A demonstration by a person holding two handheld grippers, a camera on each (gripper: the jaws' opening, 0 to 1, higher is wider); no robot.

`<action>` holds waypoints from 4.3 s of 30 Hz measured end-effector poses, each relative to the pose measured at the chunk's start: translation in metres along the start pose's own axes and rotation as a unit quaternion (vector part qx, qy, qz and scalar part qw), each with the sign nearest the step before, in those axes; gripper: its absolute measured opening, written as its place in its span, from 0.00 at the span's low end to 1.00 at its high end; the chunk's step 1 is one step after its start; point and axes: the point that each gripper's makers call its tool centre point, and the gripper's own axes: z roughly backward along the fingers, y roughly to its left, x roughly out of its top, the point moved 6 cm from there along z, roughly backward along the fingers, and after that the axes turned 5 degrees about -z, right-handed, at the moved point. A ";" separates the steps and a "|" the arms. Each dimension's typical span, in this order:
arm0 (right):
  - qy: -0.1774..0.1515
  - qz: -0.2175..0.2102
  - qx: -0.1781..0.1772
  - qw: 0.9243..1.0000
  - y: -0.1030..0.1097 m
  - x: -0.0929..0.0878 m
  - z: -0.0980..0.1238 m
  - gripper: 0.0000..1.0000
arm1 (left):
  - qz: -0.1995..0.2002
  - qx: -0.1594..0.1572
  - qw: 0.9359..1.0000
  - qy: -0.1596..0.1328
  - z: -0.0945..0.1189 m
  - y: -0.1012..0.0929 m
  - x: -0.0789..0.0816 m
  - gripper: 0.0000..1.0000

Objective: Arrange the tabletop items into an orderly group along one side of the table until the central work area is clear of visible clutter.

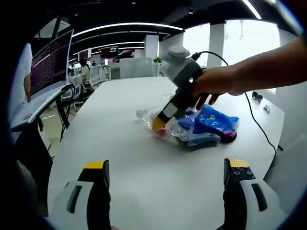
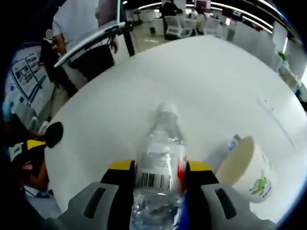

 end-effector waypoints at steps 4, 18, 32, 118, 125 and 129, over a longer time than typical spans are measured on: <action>-0.007 -0.002 0.000 1.000 -0.001 -0.001 -0.001 0.36 | 0.006 0.002 1.000 0.000 0.000 0.002 -0.002 0.99; -0.043 -0.004 0.020 0.999 0.002 -0.007 0.008 0.33 | 0.004 0.003 1.000 -0.001 -0.004 0.006 0.002 0.99; -0.102 -0.023 0.032 0.994 0.002 -0.011 0.017 0.32 | 0.010 -0.002 1.000 -0.005 -0.011 0.010 0.011 0.99; -0.242 0.029 0.013 0.970 0.005 -0.025 0.041 0.34 | 0.232 -0.104 0.965 -0.066 -0.149 0.052 0.082 0.61; -0.251 0.039 0.011 0.967 0.005 -0.026 0.043 0.34 | 0.249 -0.119 0.959 -0.064 -0.159 0.051 0.087 0.51; -0.256 0.044 0.013 0.966 0.005 -0.027 0.044 0.34 | 0.250 -0.127 0.958 -0.060 -0.164 0.049 0.088 0.43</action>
